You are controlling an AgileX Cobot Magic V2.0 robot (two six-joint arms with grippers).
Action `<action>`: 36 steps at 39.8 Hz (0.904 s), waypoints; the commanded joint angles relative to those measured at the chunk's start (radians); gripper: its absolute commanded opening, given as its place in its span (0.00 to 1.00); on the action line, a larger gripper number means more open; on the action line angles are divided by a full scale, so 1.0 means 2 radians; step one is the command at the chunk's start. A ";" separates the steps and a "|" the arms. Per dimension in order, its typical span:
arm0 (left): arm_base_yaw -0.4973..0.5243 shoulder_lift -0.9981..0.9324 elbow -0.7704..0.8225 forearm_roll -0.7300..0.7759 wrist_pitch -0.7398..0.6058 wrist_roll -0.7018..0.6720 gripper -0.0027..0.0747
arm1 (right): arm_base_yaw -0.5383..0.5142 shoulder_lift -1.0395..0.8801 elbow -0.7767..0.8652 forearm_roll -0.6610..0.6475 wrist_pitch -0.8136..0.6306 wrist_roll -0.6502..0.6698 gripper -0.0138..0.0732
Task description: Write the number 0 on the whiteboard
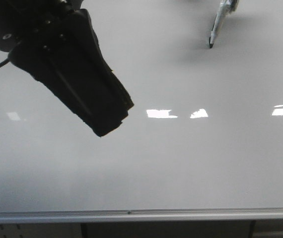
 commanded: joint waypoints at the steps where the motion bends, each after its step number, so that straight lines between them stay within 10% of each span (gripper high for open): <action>1: -0.003 -0.021 -0.015 -0.029 0.006 -0.001 0.01 | -0.003 -0.014 -0.016 -0.003 -0.024 -0.001 0.09; 36: -0.003 -0.021 -0.015 -0.029 0.006 -0.001 0.01 | -0.004 -0.010 -0.016 -0.068 -0.048 -0.001 0.09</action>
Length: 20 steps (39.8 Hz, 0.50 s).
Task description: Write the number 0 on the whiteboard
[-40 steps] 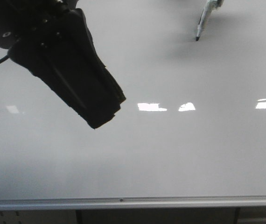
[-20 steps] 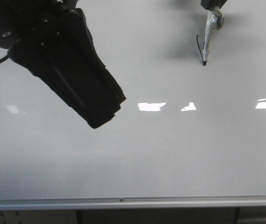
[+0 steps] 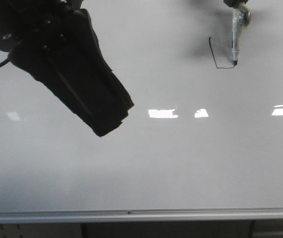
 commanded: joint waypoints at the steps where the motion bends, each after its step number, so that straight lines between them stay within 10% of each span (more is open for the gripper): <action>1: -0.003 -0.021 -0.015 -0.029 0.006 -0.001 0.01 | -0.004 -0.034 -0.016 -0.020 -0.042 -0.001 0.09; 20: -0.003 -0.021 -0.015 -0.029 0.006 -0.001 0.01 | -0.004 -0.041 -0.023 -0.024 -0.081 0.006 0.09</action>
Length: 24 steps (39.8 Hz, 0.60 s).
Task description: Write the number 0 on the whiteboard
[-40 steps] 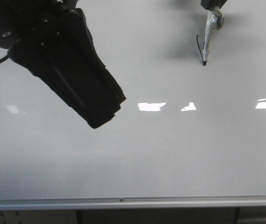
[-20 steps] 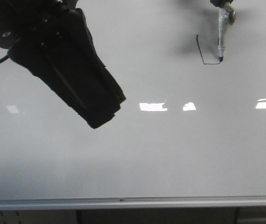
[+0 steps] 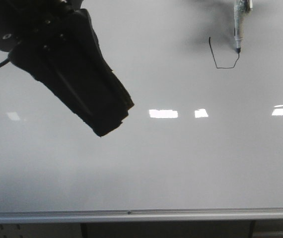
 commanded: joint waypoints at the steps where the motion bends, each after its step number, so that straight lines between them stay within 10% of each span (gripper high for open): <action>1: -0.003 -0.021 -0.015 -0.029 0.006 -0.001 0.01 | -0.004 -0.032 -0.024 -0.011 -0.045 0.003 0.09; 24: -0.003 -0.021 -0.015 -0.029 0.006 -0.001 0.01 | -0.001 -0.023 -0.063 0.047 -0.078 0.007 0.09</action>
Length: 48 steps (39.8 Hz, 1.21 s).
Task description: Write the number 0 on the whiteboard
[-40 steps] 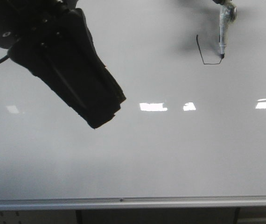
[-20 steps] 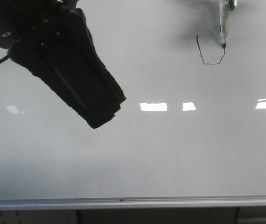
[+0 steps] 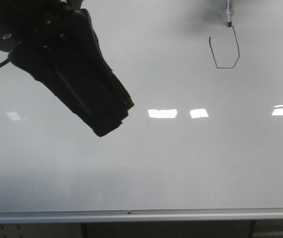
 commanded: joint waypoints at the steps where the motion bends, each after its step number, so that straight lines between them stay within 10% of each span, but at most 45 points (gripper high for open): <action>1: -0.003 -0.021 -0.015 -0.029 0.006 -0.001 0.01 | -0.001 -0.022 -0.017 0.028 -0.044 -0.002 0.09; 35: -0.003 -0.021 -0.015 -0.033 0.006 -0.001 0.01 | -0.002 -0.020 -0.070 0.214 0.151 -0.070 0.08; 48: -0.003 -0.021 -0.015 -0.039 0.005 -0.001 0.19 | -0.002 -0.157 0.184 0.266 0.149 -0.142 0.08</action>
